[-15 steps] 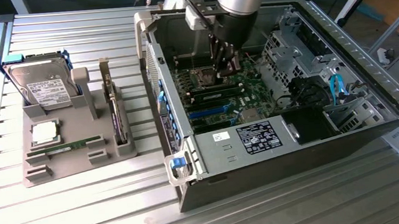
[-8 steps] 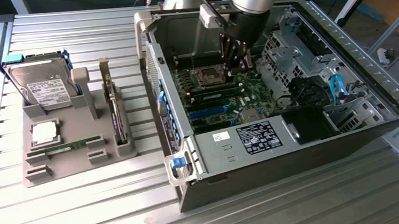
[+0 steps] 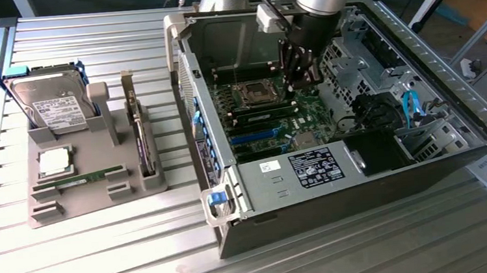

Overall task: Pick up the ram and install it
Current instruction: 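Press down the ram until it locks into place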

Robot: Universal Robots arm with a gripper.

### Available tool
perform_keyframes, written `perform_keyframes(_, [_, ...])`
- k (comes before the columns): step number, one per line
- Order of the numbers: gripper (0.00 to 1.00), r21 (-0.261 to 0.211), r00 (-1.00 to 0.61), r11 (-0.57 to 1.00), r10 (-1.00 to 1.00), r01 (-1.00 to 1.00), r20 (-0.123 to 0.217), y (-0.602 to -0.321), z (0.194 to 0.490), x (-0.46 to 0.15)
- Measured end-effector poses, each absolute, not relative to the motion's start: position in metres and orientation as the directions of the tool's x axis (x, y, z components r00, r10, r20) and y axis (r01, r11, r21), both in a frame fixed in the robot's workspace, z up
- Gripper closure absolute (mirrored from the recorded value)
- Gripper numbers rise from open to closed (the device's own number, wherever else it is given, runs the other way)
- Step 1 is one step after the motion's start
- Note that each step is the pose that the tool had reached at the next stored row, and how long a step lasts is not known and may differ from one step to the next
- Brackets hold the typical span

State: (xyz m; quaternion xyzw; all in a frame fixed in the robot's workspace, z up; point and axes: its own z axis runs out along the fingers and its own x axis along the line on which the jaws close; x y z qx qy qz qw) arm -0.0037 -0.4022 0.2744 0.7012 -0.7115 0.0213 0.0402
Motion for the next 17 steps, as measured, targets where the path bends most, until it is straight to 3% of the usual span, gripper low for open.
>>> perform_keyframes(6, [0.89, 0.026, -0.013, 0.016, -0.996, -1.000, 0.091, -0.402, 0.281, -0.004])
perform_keyframes(17, [0.89, 0.026, -0.013, 0.016, -0.994, -1.000, 0.113, -0.401, 0.317, -0.004])
